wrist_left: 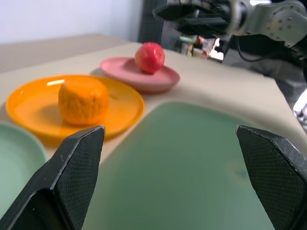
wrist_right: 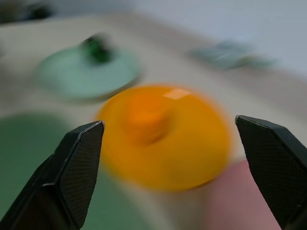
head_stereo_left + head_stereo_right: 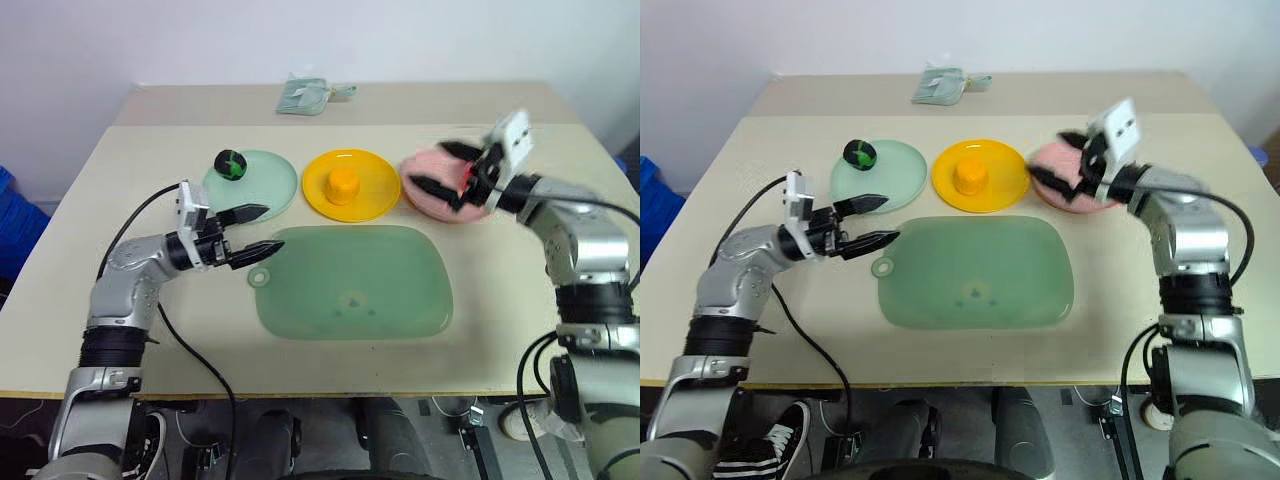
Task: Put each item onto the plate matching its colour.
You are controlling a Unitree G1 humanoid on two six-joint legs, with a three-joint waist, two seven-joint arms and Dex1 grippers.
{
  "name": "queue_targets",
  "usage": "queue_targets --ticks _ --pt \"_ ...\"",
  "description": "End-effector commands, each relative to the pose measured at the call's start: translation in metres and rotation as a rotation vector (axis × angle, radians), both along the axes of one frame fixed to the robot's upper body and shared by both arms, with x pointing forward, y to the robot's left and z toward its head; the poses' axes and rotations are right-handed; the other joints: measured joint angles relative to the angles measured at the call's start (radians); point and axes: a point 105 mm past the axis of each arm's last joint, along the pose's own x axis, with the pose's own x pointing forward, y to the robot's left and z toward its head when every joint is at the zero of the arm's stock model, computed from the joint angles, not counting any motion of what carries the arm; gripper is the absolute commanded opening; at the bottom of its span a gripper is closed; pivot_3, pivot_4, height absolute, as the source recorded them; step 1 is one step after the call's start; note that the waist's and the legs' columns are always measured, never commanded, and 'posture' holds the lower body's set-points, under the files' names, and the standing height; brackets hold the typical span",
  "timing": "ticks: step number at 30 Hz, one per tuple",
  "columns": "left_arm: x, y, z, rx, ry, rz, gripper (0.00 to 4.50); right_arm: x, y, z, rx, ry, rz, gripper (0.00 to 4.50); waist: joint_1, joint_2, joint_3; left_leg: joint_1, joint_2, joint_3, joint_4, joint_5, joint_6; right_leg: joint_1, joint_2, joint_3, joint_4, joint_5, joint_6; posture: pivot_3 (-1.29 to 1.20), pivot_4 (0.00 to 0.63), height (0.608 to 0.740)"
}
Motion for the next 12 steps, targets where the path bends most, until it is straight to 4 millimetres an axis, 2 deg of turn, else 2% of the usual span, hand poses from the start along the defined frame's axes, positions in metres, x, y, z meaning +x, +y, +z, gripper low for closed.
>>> queue_targets --ticks 1,3,6,9,12 --pt "-0.007 -0.004 0.009 -0.044 -0.019 -0.027 4.50 -0.027 0.008 0.013 -0.006 0.034 0.120 4.46 0.004 0.000 0.000 0.000 0.000 0.000 0.000 0.000 0.000 0.000 0.000 0.000 0.000 0.000 0.000 0.00 0.150 0.740" --pt "-0.008 -0.013 0.007 -0.055 -0.005 -0.039 4.50 -0.038 0.006 0.009 -0.013 0.094 0.154 4.46 0.002 0.000 0.000 0.001 0.000 0.000 0.000 -0.001 0.002 0.001 0.000 0.000 0.000 0.000 0.000 0.00 0.150 0.740" --pt "-0.014 -0.014 0.000 -0.050 0.029 -0.078 4.50 -0.060 0.014 0.002 -0.040 0.181 0.195 4.46 0.000 0.000 0.000 0.001 0.001 -0.001 0.000 -0.001 0.003 0.001 0.000 0.000 0.000 0.000 0.000 0.00 0.150 0.740" --pt "-0.013 -0.015 -0.002 -0.037 0.027 -0.079 4.50 -0.066 0.009 -0.003 -0.069 0.199 0.163 4.46 -0.001 0.000 0.000 0.001 0.001 0.000 0.000 -0.002 0.003 0.000 0.001 0.000 0.000 0.000 0.000 0.00 0.150 0.740" --pt "-0.012 -0.019 0.007 -0.068 0.009 -0.077 4.50 -0.068 0.008 -0.002 -0.079 0.216 0.152 4.46 0.001 0.000 0.000 0.001 0.001 0.000 0.000 -0.002 0.004 0.001 0.001 0.000 0.000 0.000 0.000 0.00 0.150 0.740"
